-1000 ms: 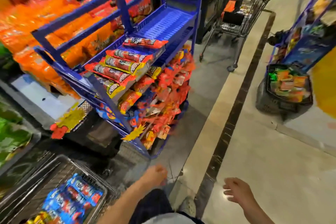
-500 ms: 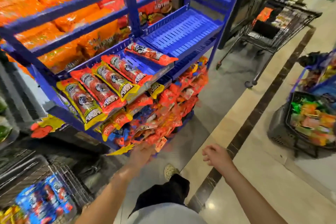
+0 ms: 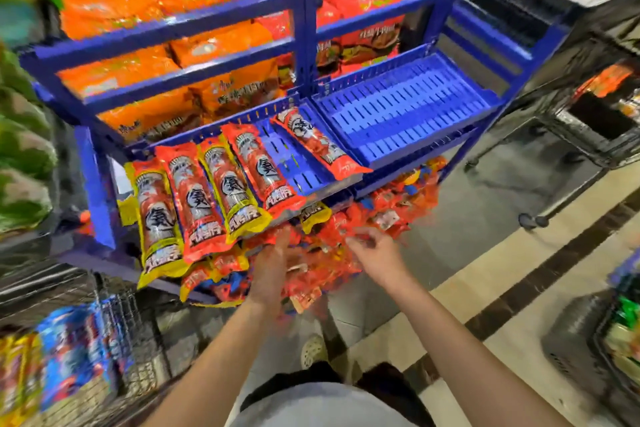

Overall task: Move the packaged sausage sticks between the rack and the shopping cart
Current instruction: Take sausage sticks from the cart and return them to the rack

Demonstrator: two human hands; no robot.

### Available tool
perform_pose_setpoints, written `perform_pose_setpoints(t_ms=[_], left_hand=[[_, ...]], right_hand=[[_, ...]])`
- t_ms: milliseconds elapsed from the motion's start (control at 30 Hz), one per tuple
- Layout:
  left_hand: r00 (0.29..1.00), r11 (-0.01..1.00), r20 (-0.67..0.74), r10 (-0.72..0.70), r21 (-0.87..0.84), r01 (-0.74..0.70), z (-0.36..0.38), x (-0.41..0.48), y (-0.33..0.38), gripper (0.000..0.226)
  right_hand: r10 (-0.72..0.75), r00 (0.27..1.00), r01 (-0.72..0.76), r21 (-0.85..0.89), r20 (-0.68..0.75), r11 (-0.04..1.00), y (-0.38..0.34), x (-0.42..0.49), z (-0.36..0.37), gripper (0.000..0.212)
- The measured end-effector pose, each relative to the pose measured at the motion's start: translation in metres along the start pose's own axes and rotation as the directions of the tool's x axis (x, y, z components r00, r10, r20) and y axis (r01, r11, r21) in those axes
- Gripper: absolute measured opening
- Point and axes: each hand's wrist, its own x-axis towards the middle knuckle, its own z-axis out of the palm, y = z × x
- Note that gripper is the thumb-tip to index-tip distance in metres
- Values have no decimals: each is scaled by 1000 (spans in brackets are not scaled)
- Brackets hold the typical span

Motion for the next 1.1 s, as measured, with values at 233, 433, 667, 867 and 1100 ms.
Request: perform_pose_setpoints(t_ms=[233,433,667,867,1100], left_hand=[[969,911,-141,-204,-389,135,20,10,21,20],[939,841,-231,-255,-532,98,29,13,25,15],[960,919,-259,-109,-395,-2,44,-6,2,28],[944,939,-308,-122,-343,10,46,-19,-30,50],[910,971,-392,-133,-235,41,45,-29,-82,100]], right_hand=[[12,979,22,-165,205,986,-73,49,29,65],[68,951,-71,-1,301,997,-83,64,48,26],[-63,954,94,-91,293,991,-63,48,14,78],[14,942,-58,121,335,991,-23,47,-25,80],[163,828,-221,46,537,974,14,38,-41,77]])
